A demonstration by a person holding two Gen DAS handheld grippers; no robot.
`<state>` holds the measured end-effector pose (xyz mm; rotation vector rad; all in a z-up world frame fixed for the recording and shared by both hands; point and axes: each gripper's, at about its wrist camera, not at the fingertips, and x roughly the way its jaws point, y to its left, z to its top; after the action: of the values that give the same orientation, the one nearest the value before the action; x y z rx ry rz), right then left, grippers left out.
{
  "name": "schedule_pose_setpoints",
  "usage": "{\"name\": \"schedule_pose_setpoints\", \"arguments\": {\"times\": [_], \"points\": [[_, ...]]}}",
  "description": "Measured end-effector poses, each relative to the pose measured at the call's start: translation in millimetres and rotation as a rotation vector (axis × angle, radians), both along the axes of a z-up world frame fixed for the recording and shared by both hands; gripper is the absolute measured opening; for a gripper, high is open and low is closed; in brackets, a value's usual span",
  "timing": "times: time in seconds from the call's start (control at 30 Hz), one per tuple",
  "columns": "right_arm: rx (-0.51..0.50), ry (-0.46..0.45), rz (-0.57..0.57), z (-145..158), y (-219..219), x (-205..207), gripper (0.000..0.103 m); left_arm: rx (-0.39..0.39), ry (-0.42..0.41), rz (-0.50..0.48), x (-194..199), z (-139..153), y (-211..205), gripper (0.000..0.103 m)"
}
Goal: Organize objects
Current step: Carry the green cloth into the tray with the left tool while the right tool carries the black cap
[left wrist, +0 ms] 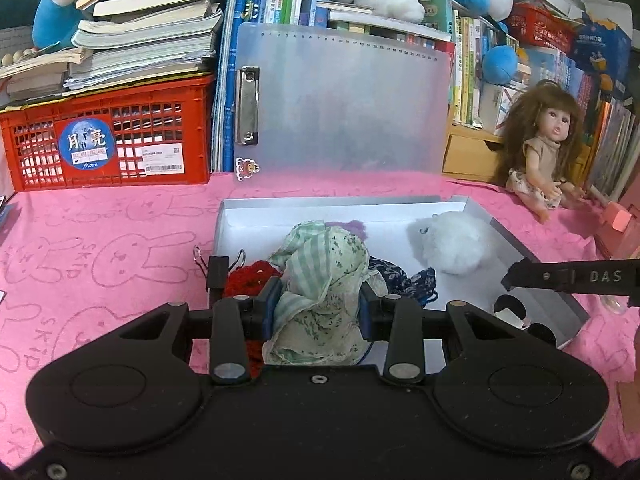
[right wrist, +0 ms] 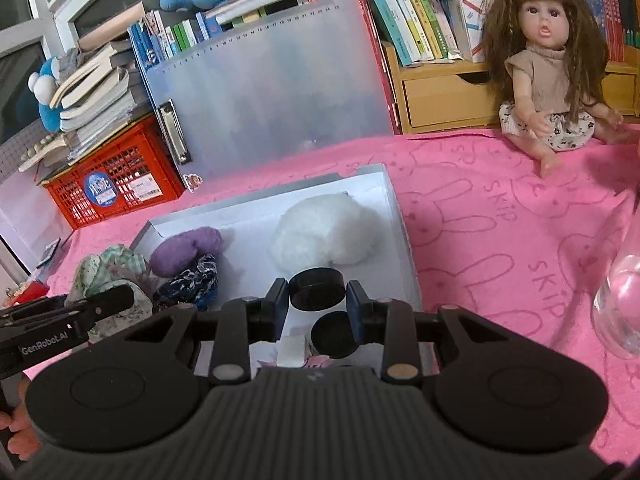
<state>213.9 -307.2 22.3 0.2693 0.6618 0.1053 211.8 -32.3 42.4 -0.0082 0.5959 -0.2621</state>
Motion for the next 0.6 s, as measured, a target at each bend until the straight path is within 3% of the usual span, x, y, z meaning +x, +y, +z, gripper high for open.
{"name": "schedule_pose_setpoints", "arguments": {"times": [0.6], "points": [[0.008, 0.017, -0.001, -9, 11, 9, 0.039, 0.023, -0.010, -0.008, 0, -1, -7, 0.039]]}}
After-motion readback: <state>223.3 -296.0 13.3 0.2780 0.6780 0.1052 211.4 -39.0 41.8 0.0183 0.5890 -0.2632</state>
